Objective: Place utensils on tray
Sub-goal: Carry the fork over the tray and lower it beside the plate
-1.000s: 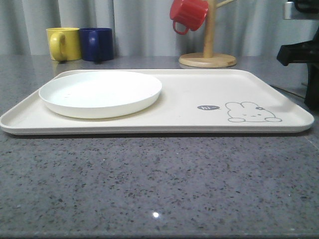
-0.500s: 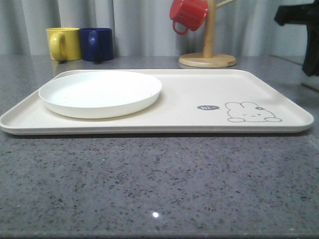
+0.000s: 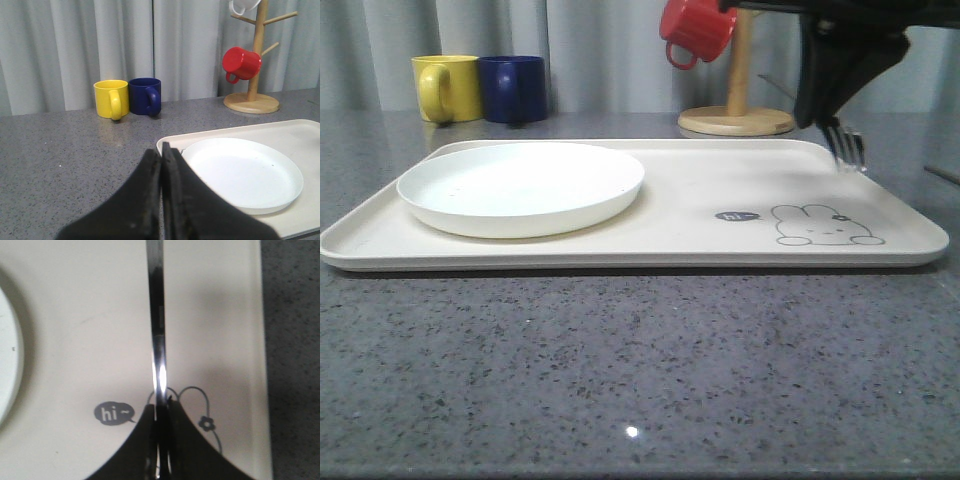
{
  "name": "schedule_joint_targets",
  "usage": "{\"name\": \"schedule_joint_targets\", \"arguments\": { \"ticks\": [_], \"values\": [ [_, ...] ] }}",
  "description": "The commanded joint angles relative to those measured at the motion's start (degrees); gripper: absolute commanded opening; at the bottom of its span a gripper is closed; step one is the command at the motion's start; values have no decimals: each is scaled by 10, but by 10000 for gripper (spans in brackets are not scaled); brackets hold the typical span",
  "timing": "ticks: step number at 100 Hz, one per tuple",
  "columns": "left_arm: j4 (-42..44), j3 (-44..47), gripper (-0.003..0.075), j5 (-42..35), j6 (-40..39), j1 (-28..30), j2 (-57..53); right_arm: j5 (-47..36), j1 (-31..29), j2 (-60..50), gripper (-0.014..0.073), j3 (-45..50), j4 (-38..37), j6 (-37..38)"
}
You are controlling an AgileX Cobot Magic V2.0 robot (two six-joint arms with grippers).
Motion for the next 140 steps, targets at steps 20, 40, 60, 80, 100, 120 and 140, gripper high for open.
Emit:
{"name": "schedule_joint_targets", "arguments": {
  "ticks": [20, 40, 60, 80, 100, 120, 140],
  "values": [
    [-6, -15, -19, -47, -2, -4, 7, -40, 35, 47, -59, -63, -36, 42],
    [-6, -15, -19, -47, -2, -4, 7, -46, 49, 84, -59, -83, -33, 47],
    [-6, -15, -19, -47, -2, -4, 7, -68, 55, 106, -59, -83, -20, 50],
    [-6, -15, -19, -47, -2, -4, 7, -69, 55, 108, -56, -83, -20, 50],
    [-6, -15, -19, -47, -2, -4, 7, -68, 55, 110, -56, -83, -20, 50],
    [-6, -15, -19, -47, -2, -4, 7, -60, 55, 118, 29, -83, -19, 50],
    [-6, -15, -19, -47, -2, -4, 7, -55, 55, 118, 230, -83, -19, 50]
  ]
}}
